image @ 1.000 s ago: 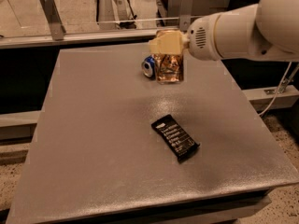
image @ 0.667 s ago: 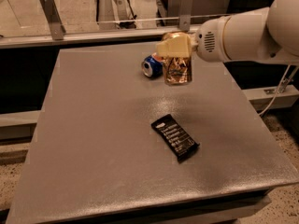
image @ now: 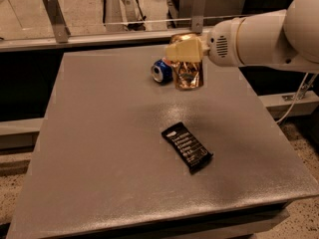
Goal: Place orange can upright
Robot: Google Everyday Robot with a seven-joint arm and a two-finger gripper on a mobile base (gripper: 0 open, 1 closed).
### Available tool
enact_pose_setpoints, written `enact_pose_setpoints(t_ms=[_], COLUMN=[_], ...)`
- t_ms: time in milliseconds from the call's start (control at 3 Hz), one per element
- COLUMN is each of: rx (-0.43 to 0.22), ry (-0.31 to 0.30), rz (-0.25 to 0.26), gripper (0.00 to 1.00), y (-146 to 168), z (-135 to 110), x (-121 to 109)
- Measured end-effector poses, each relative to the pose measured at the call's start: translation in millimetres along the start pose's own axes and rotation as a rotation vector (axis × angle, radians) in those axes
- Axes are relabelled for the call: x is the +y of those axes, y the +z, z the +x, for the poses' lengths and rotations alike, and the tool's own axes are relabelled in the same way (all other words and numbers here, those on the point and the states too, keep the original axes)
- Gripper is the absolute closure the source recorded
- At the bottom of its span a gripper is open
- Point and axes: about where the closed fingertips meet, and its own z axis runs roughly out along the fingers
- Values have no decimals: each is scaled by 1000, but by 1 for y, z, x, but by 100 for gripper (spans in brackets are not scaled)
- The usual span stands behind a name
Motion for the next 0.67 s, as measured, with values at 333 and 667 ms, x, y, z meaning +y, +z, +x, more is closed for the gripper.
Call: enact_pose_setpoints(t_ms=[333, 667], rx=[-143, -258], ry=[-24, -166], rz=[-14, -68], gripper=[100, 100], y=[-3, 2], z=[-18, -22], x=[-17, -45])
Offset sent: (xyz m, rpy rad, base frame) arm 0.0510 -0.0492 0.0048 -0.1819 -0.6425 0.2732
